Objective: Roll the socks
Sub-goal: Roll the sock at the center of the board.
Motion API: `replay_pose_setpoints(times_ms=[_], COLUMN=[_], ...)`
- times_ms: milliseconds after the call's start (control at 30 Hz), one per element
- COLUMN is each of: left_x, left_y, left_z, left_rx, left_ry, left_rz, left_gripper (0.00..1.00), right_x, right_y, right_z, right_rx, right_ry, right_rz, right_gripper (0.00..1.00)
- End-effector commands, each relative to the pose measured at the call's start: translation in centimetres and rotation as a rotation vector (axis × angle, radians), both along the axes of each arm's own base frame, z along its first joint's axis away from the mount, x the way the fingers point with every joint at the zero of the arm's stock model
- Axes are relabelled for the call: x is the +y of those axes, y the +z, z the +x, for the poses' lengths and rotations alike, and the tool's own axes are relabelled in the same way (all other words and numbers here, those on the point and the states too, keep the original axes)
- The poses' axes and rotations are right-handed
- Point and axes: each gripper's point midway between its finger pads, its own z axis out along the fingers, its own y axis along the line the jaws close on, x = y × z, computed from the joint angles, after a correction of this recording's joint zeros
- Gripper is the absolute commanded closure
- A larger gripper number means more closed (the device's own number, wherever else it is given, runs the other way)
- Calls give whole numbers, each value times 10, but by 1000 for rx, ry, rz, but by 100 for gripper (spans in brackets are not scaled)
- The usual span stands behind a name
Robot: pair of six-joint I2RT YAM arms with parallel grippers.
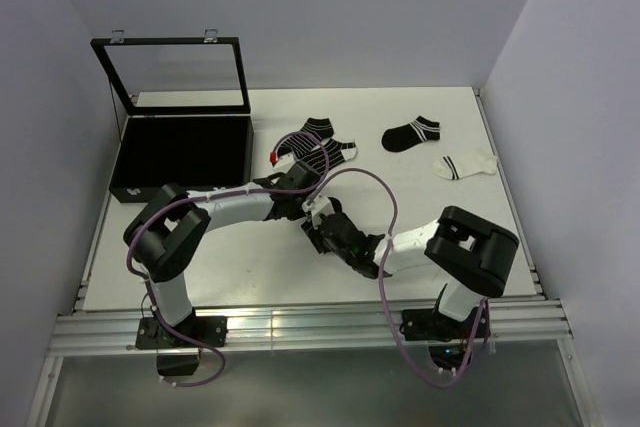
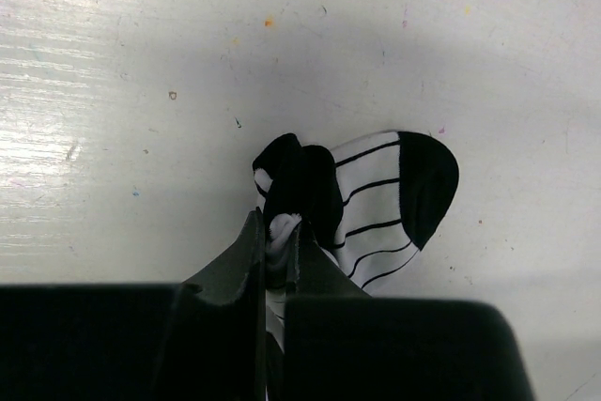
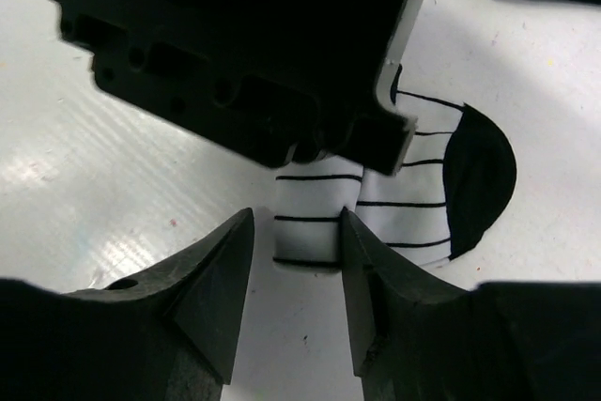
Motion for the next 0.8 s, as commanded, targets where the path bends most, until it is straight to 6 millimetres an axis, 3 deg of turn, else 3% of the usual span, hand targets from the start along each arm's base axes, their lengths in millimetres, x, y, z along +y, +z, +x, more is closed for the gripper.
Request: replay_pose_setpoints(times_ms=[0, 167, 200, 300, 600, 633, 767], left_x=[4, 3, 3, 4, 15, 17, 25], left_y=[-19, -20, -20, -18, 2, 6, 18], left_z=[-16, -17, -18, -18, -12, -12, -9], left_rx=[71, 77, 78, 69, 2, -14, -65], left_ry=[-45, -45, -42, -29, 58, 69, 121], left_rz=[49, 36, 34, 19, -77, -94, -143], left_gripper=[100, 100, 99, 91, 60, 53, 47], right_x=[11, 7, 6, 5, -1, 2, -3], right_y=[10, -6, -7, -10, -7, -6, -3], right_z=[14, 12, 12, 5, -4, -8, -5], right_rx=[-45, -7, 1, 42, 265, 317, 439], right_ry=[-39, -69, -70, -64, -25, -4, 10], right_rz=[15, -9, -14, -2, 204, 242, 336], right_gripper=[52, 69, 81, 100, 100, 100, 100])
